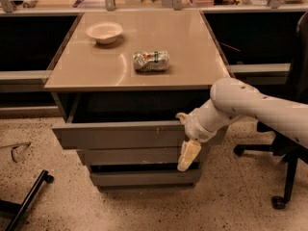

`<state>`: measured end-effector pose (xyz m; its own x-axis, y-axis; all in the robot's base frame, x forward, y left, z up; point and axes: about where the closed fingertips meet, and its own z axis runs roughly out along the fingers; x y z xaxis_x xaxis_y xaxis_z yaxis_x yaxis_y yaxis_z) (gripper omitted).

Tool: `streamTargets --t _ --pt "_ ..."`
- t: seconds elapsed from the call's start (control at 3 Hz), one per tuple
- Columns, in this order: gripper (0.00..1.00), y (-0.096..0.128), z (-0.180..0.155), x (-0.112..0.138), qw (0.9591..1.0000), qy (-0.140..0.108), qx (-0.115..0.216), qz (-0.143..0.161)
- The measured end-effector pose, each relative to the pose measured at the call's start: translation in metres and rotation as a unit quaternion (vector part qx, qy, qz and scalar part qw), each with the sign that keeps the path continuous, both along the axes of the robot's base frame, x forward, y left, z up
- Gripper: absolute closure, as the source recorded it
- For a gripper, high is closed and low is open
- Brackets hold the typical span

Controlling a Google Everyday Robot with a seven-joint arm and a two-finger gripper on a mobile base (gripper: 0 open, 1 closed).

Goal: Open top drawer

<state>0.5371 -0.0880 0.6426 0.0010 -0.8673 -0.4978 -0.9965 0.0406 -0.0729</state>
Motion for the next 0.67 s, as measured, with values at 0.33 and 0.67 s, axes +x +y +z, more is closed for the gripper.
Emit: streamTargets --t 0.33,0.67 --pt "0.0 -0.0066 0.0072 -0.0288 0.9991 -0.013 0.039 -0.007" --pt "0.0 -0.0066 0.0072 -0.0288 0.9991 -0.013 0.039 -0.007"
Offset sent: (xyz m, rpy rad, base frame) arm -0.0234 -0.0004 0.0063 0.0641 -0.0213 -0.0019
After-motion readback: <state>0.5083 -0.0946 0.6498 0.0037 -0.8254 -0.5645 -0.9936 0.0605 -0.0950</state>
